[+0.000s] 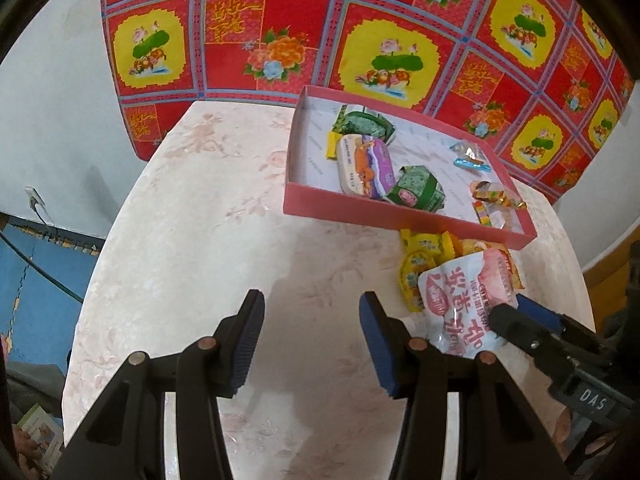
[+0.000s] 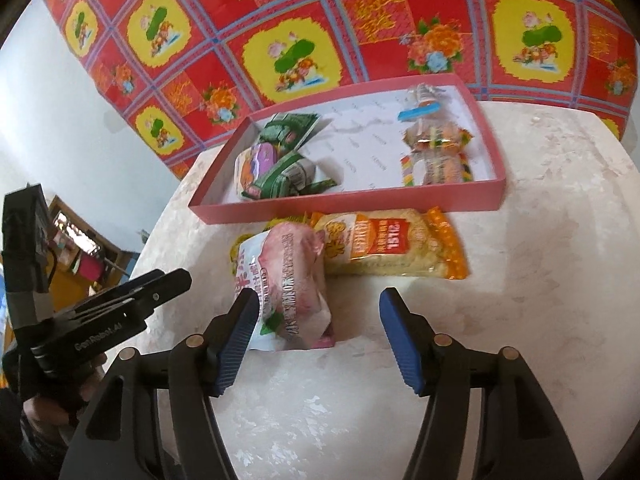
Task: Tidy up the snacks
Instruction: 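Withdraw both tools from the box toward the remaining snacks, then grasp the pink pouch with the right tool while the left tool grasps the yellow round candy, then carry the yellow candy with the left tool while the right tool carries the pink pouch into the box, then release the yellow candy with the left tool while the right tool releases the pink pouch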
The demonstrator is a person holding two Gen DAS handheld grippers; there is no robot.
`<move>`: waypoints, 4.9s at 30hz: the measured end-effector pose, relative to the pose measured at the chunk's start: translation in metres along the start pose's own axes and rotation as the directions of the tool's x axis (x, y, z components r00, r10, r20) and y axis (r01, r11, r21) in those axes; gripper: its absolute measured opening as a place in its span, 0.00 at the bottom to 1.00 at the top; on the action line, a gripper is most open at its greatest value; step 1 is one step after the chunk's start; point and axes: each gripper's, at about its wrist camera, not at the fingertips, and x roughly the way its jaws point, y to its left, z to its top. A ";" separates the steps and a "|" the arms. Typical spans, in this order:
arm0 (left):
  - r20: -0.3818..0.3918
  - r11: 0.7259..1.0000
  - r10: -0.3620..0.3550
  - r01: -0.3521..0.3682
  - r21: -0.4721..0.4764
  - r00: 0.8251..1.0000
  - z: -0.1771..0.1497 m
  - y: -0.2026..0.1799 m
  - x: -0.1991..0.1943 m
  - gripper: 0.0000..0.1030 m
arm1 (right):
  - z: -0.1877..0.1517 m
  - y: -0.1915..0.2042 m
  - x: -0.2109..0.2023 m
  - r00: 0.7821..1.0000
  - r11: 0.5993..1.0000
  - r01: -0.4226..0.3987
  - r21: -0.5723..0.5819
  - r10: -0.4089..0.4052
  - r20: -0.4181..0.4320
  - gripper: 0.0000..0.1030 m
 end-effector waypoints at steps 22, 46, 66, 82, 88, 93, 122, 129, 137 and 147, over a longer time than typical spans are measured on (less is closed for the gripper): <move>-0.029 1.000 0.009 -0.009 -0.018 1.000 -0.004 0.008 0.007 0.51 | 0.001 0.007 0.014 0.993 0.993 -0.114 -0.003 0.114 0.013 0.43; -0.034 0.995 -0.075 0.077 0.068 0.997 0.002 -0.041 0.006 0.51 | -0.020 -0.043 -0.038 0.989 0.989 -0.115 0.094 0.105 0.106 0.31; -0.021 0.985 -0.112 0.114 0.130 0.994 0.008 -0.067 0.035 0.24 | -0.022 -0.054 -0.044 0.987 0.988 -0.117 0.098 0.105 0.122 0.31; 0.042 0.980 -0.161 0.154 0.129 0.986 0.015 -0.064 0.000 0.24 | -0.013 -0.040 -0.056 0.980 0.990 -0.132 0.054 0.122 0.154 0.31; 0.065 0.978 -0.166 0.155 0.143 0.984 0.029 -0.071 -0.010 0.24 | 0.000 -0.037 -0.063 0.979 0.991 -0.124 0.040 0.116 0.168 0.31; 0.072 0.978 -0.165 0.154 0.140 0.984 0.041 -0.074 -0.011 0.24 | 0.013 -0.035 -0.068 0.974 0.991 -0.133 0.030 0.125 0.189 0.31; 0.065 0.981 -0.133 0.121 0.153 0.989 0.098 -0.090 0.030 0.24 | 0.073 -0.055 -0.040 0.968 0.995 -0.087 0.058 0.070 0.243 0.31; 0.052 0.983 -0.108 0.099 0.157 0.993 0.102 -0.091 0.049 0.24 | 0.077 -0.058 -0.023 0.973 0.996 -0.076 0.053 0.062 0.221 0.31; 0.029 0.987 -0.086 0.081 0.142 0.996 0.104 -0.087 0.069 0.24 | 0.081 -0.052 -0.005 0.979 0.997 -0.076 0.035 0.068 0.192 0.31; 0.019 0.992 -0.038 0.036 0.120 0.999 0.110 -0.078 0.086 0.24 | 0.088 -0.053 0.014 0.983 0.995 -0.088 0.043 0.079 0.165 0.31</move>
